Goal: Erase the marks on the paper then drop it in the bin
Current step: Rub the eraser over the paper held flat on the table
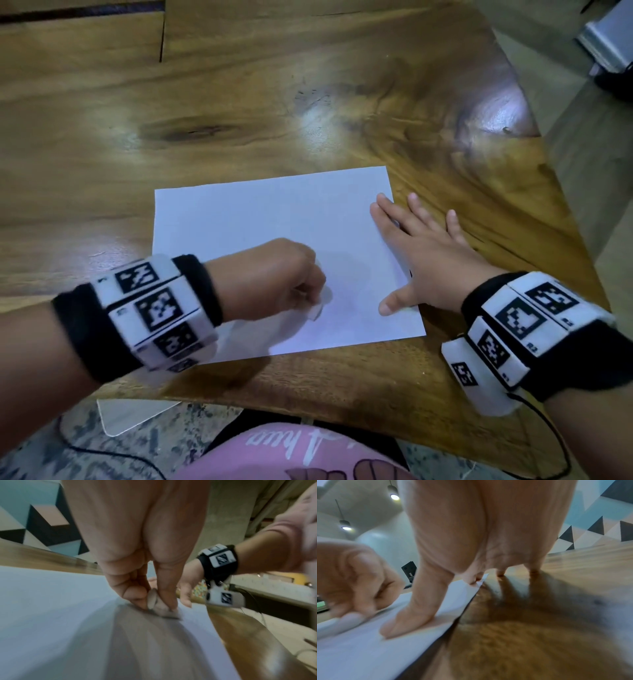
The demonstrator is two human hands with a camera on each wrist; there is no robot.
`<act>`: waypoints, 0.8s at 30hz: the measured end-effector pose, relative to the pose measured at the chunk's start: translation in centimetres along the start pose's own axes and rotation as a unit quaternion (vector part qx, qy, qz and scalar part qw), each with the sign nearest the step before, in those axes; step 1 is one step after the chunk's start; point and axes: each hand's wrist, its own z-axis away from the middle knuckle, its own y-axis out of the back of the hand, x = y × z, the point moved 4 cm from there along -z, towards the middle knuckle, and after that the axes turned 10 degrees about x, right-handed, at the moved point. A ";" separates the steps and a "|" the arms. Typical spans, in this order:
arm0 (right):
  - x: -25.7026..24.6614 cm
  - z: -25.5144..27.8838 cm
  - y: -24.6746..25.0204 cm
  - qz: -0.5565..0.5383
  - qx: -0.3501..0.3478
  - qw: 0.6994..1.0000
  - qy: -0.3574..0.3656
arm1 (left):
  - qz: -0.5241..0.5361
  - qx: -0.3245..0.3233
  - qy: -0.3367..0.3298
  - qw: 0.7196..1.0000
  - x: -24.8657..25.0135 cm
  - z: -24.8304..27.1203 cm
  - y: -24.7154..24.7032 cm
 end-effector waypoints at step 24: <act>0.2 -0.1 0.0 0.004 0.002 1.000 0.002 | 0.025 0.087 -0.010 0.996 1.1 -1.8 0.4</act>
